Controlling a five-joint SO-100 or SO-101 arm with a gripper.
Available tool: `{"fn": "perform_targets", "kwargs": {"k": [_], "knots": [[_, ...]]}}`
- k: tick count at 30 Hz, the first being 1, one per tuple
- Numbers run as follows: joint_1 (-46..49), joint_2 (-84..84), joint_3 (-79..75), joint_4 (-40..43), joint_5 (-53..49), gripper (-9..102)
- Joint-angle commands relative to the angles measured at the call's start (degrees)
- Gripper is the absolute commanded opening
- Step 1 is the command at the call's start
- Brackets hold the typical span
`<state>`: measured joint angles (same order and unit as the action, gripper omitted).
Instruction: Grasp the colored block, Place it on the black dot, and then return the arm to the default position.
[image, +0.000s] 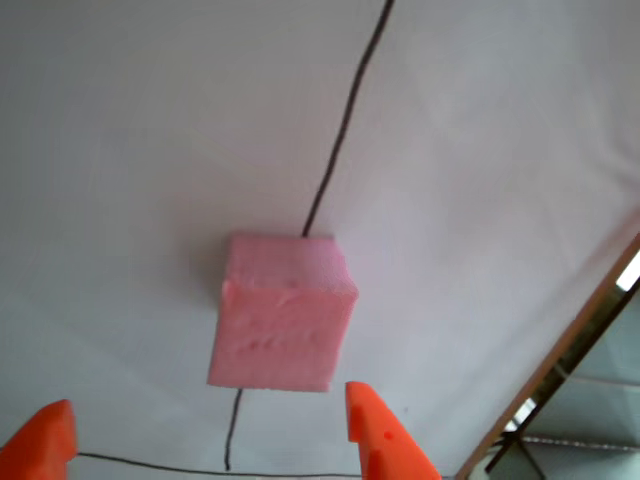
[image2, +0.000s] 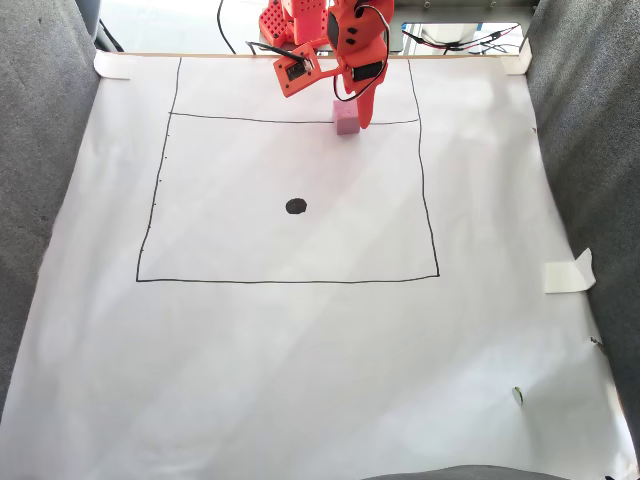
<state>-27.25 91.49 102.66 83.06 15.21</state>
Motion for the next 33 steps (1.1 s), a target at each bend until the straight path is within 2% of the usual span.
{"fn": "perform_targets", "kwargs": {"k": [1,11,20,25,33], "knots": [[0.1,0.9,3.3,-3.9,-1.5,37],[2.2,0.1,8.7,-9.3,-3.3,42],[1.2,-0.4,11.0,-10.0,-3.3,38],[1.4,-0.7,12.2,-11.4,-3.1,32],[2.2,-0.6,12.5,-11.7,-1.3,14]]}}
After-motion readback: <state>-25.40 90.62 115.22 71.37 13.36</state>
